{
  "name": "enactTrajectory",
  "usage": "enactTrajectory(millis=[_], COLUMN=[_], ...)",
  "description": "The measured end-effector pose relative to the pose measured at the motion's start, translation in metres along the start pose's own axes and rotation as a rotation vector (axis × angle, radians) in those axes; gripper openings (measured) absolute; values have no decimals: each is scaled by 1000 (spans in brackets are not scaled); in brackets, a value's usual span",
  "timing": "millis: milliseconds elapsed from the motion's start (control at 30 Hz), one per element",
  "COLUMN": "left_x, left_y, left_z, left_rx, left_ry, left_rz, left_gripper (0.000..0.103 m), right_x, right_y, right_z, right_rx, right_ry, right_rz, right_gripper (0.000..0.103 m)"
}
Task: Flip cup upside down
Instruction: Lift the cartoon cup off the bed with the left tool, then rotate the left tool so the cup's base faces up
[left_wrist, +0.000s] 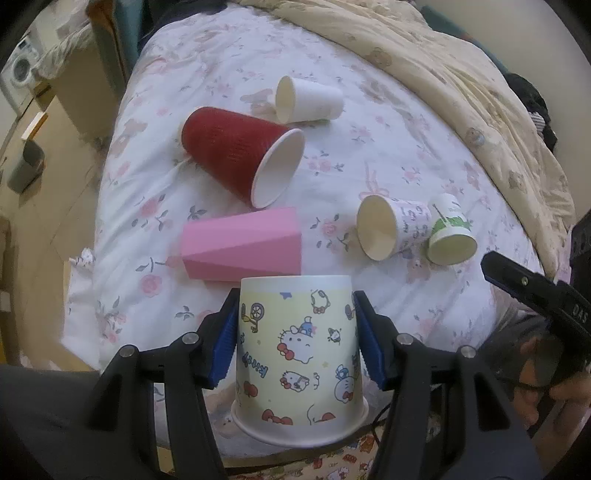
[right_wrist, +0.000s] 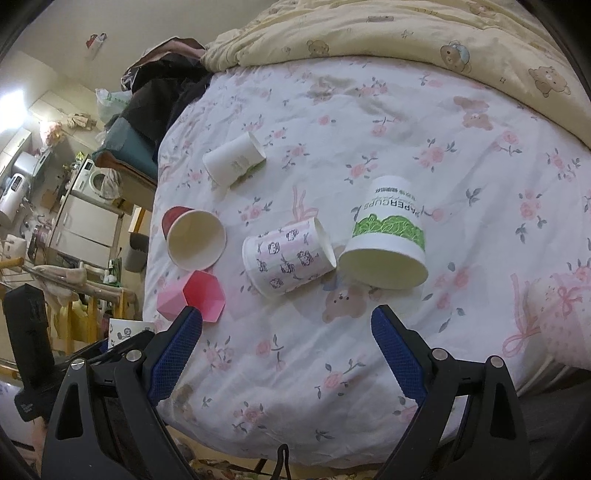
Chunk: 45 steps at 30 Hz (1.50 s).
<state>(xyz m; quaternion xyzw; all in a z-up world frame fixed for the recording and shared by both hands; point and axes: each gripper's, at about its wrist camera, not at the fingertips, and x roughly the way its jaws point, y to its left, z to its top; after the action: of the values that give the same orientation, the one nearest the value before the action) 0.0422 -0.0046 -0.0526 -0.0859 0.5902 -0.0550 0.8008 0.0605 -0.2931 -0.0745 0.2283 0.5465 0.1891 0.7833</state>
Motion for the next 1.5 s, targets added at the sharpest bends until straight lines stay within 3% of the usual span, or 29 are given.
enactTrajectory(millis=[100, 700, 1033, 1233, 1367, 1500], left_x=[1, 4, 8, 10, 7, 3], left_y=[5, -6, -2, -7, -11, -11], left_z=[3, 5, 7, 7, 7, 8], left_rx=[-35, -8, -48, -37, -24, -18], left_ry=[6, -6, -3, 6, -3, -15], left_rz=[-31, -67, -117, -141, -160, -174], left_gripper=[54, 54, 54, 54, 54, 54], right_x=[5, 10, 35, 51, 55, 62], right_y=[2, 5, 24, 40, 42, 39], right_z=[-1, -4, -23, -34, -35, -38], right_rx=[-3, -10, -60, -70, -61, -50], right_ry=[10, 16, 173, 274, 292, 316], right_rz=[-8, -1, 137, 277, 293, 254], right_gripper=[95, 95, 95, 95, 95, 95])
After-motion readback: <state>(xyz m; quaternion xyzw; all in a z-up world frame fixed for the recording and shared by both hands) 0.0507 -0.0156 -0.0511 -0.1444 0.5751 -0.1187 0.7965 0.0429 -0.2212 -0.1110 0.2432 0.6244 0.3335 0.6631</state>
